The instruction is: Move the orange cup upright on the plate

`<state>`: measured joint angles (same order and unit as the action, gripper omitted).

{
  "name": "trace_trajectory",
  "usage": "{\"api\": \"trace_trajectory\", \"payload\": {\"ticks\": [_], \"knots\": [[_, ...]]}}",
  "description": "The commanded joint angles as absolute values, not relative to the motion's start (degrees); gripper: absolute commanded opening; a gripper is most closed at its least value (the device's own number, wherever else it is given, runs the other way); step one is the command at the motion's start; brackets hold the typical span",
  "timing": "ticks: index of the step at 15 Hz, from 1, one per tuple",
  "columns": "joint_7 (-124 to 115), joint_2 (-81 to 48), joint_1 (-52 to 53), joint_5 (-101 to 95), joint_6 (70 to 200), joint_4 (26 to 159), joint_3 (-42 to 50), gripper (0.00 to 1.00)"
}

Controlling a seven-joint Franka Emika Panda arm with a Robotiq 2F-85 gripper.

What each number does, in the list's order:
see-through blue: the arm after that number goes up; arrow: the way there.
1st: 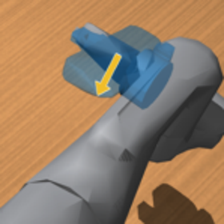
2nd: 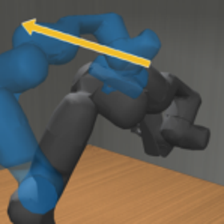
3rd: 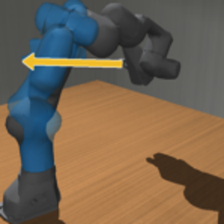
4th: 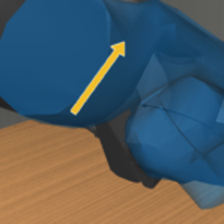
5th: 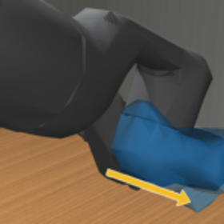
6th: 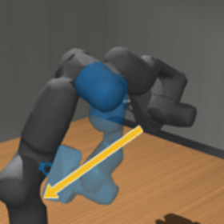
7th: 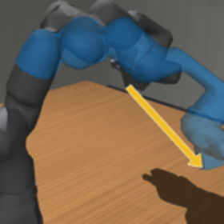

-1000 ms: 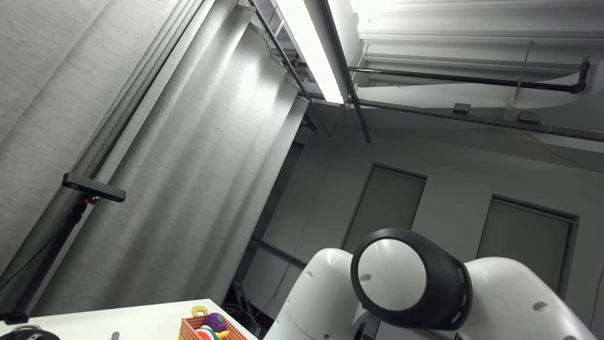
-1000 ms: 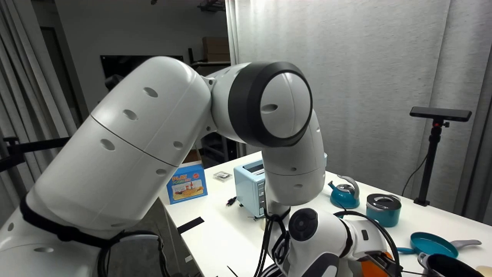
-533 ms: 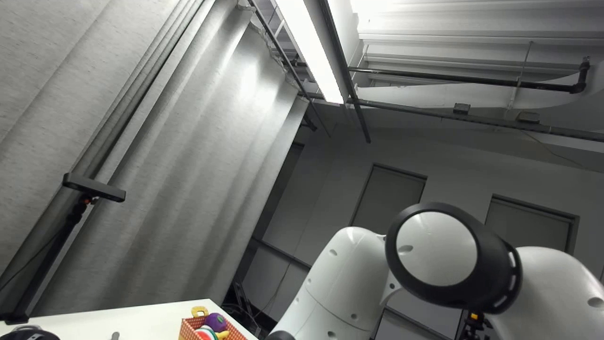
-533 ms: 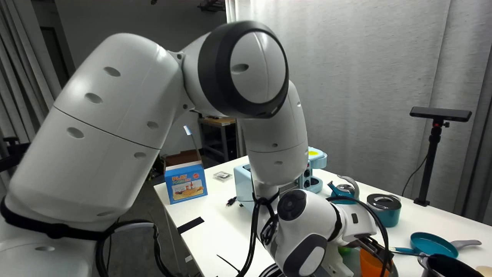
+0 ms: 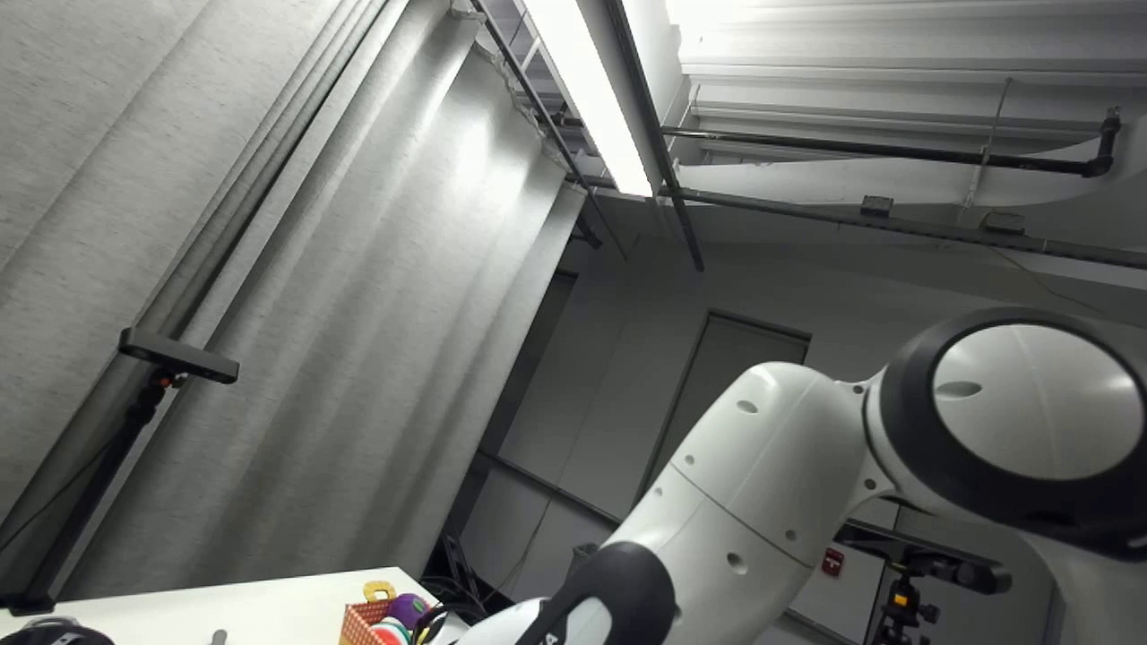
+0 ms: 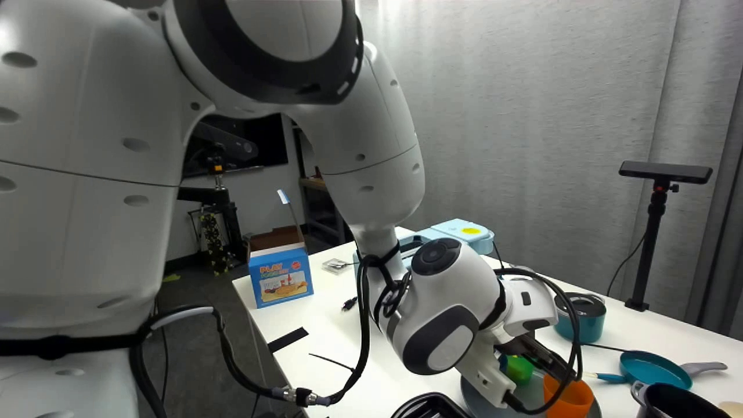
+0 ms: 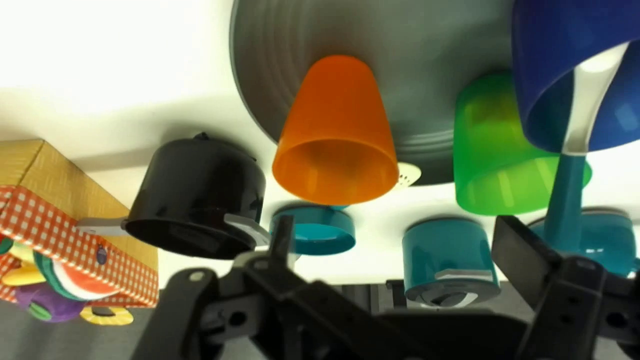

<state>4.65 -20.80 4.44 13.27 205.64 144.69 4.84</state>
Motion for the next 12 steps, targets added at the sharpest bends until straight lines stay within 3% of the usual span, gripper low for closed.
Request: {"api": "trace_trajectory", "payload": {"ticks": [1, 12], "knots": [[9.04, -10.21, 8.1, 15.52, 191.05, 149.79, 7.44, 1.0], [-0.04, 5.13, 9.56, -3.08, 162.46, 150.03, 13.08, 1.0]]}}
